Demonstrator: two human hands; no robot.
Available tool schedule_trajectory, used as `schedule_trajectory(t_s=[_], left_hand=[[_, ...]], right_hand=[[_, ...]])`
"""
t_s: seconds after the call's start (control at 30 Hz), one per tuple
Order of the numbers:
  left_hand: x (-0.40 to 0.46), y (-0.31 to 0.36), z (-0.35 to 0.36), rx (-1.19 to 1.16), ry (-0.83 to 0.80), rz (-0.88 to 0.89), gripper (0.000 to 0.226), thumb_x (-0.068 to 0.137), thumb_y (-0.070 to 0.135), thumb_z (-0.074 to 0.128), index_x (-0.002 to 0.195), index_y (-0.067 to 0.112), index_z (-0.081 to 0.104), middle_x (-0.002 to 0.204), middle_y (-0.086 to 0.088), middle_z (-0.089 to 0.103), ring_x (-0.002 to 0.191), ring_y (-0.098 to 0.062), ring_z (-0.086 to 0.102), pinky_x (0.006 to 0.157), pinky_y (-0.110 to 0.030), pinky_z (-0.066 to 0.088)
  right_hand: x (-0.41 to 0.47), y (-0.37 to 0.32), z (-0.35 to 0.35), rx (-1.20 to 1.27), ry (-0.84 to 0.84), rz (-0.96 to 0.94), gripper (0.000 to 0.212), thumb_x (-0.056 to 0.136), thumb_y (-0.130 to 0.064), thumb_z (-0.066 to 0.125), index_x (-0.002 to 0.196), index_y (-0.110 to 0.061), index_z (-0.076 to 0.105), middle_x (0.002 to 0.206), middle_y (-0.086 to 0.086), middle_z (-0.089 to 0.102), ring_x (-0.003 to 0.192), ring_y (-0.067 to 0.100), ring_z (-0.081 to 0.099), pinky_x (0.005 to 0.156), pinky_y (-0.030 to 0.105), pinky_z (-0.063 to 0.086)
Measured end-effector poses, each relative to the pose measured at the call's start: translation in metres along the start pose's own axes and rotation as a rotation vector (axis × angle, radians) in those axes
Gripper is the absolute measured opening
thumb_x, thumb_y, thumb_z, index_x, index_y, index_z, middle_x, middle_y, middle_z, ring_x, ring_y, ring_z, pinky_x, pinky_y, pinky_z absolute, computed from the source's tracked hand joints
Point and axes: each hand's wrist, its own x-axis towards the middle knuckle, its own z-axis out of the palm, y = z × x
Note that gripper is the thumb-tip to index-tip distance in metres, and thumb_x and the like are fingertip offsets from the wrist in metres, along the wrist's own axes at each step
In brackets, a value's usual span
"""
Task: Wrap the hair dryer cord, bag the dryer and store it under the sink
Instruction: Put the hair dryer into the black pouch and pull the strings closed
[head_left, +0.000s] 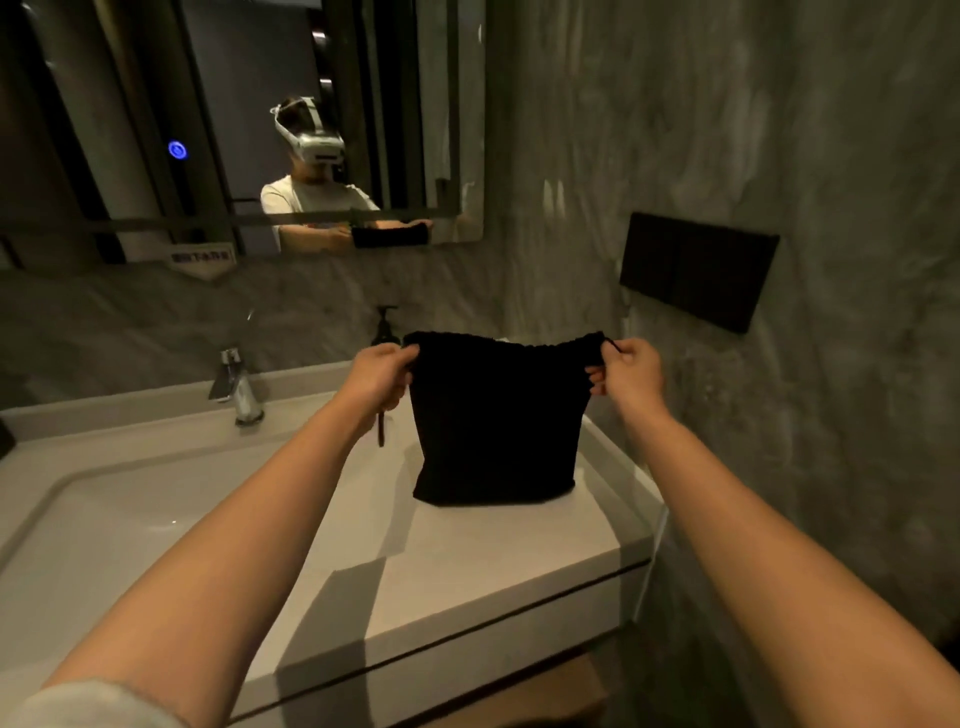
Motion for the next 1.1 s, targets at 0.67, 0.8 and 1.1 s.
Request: schedule_trajectory(t_s=[0.67, 0.8, 1.1], left_hand=[[0.021, 0.069, -0.021, -0.221, -0.263, 0.176, 0.035, 0.099, 0.036, 0.045, 0.069, 0.020, 0.052, 0.047, 0.011, 0.038, 0.041, -0.005, 0.030, 0.038, -0.016, 0.025], [0.024, 0.073, -0.026, -0.399, -0.262, 0.163, 0.038, 0.099, 0.035, 0.044, 0.066, 0.019, 0.049, 0.040, 0.011, 0.033, 0.034, -0.003, 0.027, 0.032, -0.015, 0.023], [0.036, 0.066, -0.078, -0.764, 0.075, 0.075, 0.040, 0.100, 0.034, 0.043, 0.063, 0.019, 0.045, 0.035, 0.008, 0.032, 0.029, -0.004, 0.025, 0.030, -0.015, 0.016]], right_hand=[[-0.043, -0.033, 0.111, -0.427, -0.268, -0.646, 0.046, 0.079, -0.051, 0.065, 0.123, -0.037, 0.059, 0.124, -0.011, 0.060, 0.122, 0.012, 0.040, 0.105, 0.033, 0.024], [-0.044, -0.033, 0.130, -0.510, -0.287, -0.631, 0.027, 0.083, -0.045, 0.064, 0.101, -0.027, 0.071, 0.100, -0.005, 0.070, 0.106, 0.018, 0.053, 0.098, 0.035, 0.029], [-0.023, -0.010, 0.082, -0.533, -0.263, -0.505, 0.021, 0.081, -0.037, 0.069, 0.090, -0.019, 0.072, 0.097, 0.000, 0.067, 0.098, 0.017, 0.055, 0.097, 0.038, 0.037]])
